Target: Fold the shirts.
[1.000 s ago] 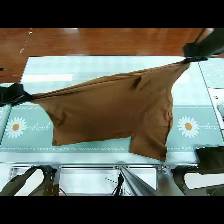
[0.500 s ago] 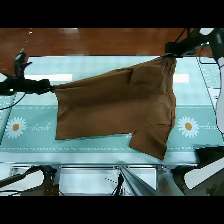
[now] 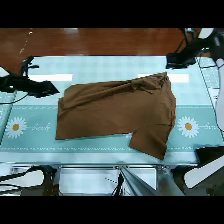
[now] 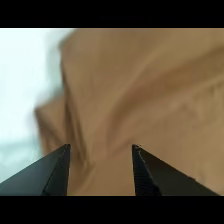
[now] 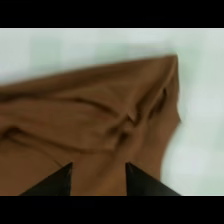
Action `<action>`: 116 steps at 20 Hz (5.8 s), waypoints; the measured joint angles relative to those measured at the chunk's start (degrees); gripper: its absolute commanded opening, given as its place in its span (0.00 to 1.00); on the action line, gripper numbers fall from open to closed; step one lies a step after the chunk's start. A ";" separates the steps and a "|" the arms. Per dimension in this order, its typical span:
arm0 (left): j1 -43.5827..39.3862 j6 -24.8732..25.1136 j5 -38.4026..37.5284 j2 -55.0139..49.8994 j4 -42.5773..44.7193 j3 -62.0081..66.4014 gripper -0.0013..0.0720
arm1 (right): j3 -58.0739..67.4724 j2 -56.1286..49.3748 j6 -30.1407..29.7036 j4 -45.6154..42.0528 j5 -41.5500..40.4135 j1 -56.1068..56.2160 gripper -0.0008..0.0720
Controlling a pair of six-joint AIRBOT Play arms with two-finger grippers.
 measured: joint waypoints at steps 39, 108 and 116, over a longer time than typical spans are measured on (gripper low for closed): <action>5.01 5.07 -3.74 1.05 -7.32 -36.02 0.05 | -55.47 26.49 -11.82 20.04 1.14 -31.23 0.74; -5.11 -1.60 15.85 -8.46 -5.68 9.97 0.05 | -15.02 6.60 6.49 -0.50 -25.31 -1.95 0.04; -3.93 -1.03 0.85 -11.26 -3.58 12.31 0.05 | -15.02 6.43 3.78 -3.63 -12.61 -1.99 0.04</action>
